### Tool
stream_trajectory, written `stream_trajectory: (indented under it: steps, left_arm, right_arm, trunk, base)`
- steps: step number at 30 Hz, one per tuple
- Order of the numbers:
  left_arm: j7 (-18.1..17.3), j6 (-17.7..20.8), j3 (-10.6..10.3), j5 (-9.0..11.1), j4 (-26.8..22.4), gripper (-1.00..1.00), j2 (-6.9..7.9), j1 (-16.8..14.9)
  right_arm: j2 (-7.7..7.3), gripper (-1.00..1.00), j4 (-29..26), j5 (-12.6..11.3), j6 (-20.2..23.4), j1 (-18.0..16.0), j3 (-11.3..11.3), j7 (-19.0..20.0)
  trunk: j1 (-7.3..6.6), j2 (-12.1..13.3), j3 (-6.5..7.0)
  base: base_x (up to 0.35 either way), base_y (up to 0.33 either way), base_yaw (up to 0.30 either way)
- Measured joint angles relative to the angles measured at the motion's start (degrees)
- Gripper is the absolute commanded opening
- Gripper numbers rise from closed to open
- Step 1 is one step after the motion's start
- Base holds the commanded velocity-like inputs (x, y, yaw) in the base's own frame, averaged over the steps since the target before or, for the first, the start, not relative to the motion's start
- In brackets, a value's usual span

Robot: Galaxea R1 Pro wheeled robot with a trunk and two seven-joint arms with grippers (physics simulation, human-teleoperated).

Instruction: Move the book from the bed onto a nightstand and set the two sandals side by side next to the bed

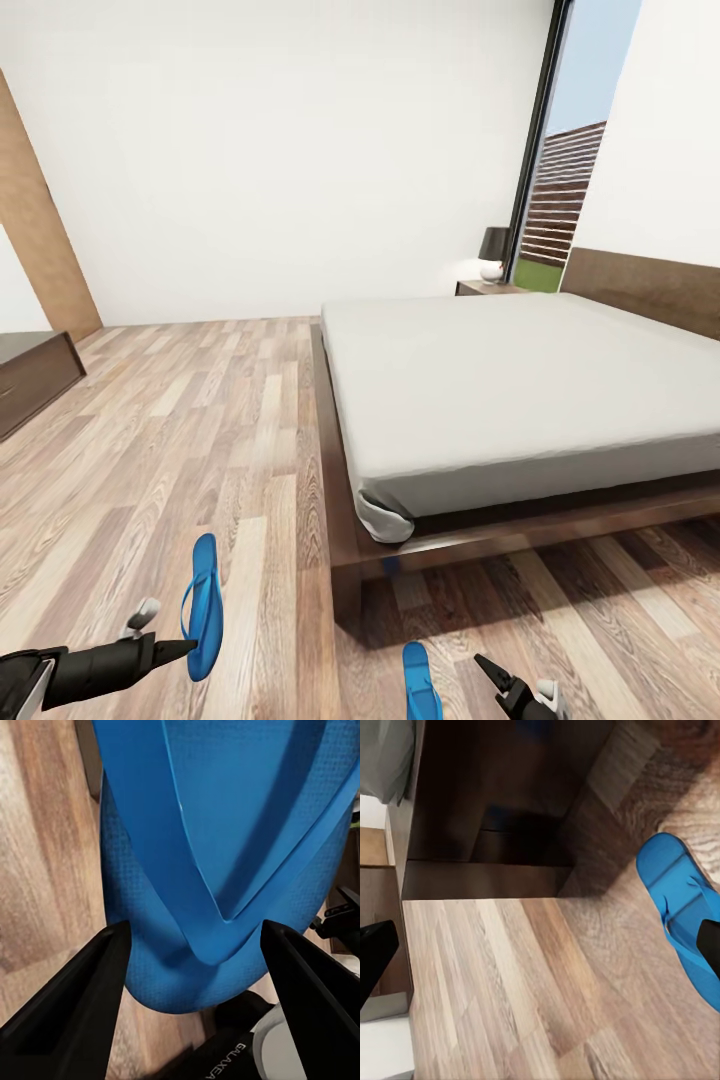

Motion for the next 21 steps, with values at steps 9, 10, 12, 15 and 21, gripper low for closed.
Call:
stream_trajectory:
  steps: [9, 10, 12, 15, 21]
  left_arm:
    - [0.04, -0.01, -0.01, -0.01, 0.01, -1.00, -0.07, 0.00]
    - [0.04, -0.01, -0.01, -0.01, 0.02, -1.00, -0.07, 0.00]
    - [0.04, -0.01, -0.01, -0.01, 0.03, -1.00, -0.07, 0.00]
    - [0.09, -0.02, -0.01, -0.01, 0.06, -1.00, -0.07, 0.00]
    - [0.08, 0.01, -0.01, 0.03, 0.25, -1.00, -0.07, 0.00]
  right_arm:
    - [0.00, 1.00, 0.00, 0.00, -0.02, 0.00, 0.00, 0.00]
    - [0.00, 1.00, 0.00, 0.00, -0.02, 0.00, 0.00, 0.00]
    - [0.00, 1.00, 0.00, 0.00, -0.03, 0.00, 0.00, 0.00]
    - [0.00, 1.00, 0.00, 0.00, -0.05, 0.00, 0.00, 0.00]
    - [0.00, 1.00, 0.00, 0.00, -0.07, -0.01, 0.00, 0.00]
  trunk:
    - [0.00, 0.00, 0.00]
    - [0.00, 0.00, 0.00]
    - [0.00, 0.00, 0.00]
    - [0.00, 0.00, 0.00]
    - [0.00, 0.00, 0.00]
  base:
    - [0.000, 0.000, 0.000]
    - [0.000, 0.000, 0.000]
    - [0.000, 0.000, 0.000]
    - [0.000, 0.000, 0.000]
    - [0.000, 0.000, 0.003]
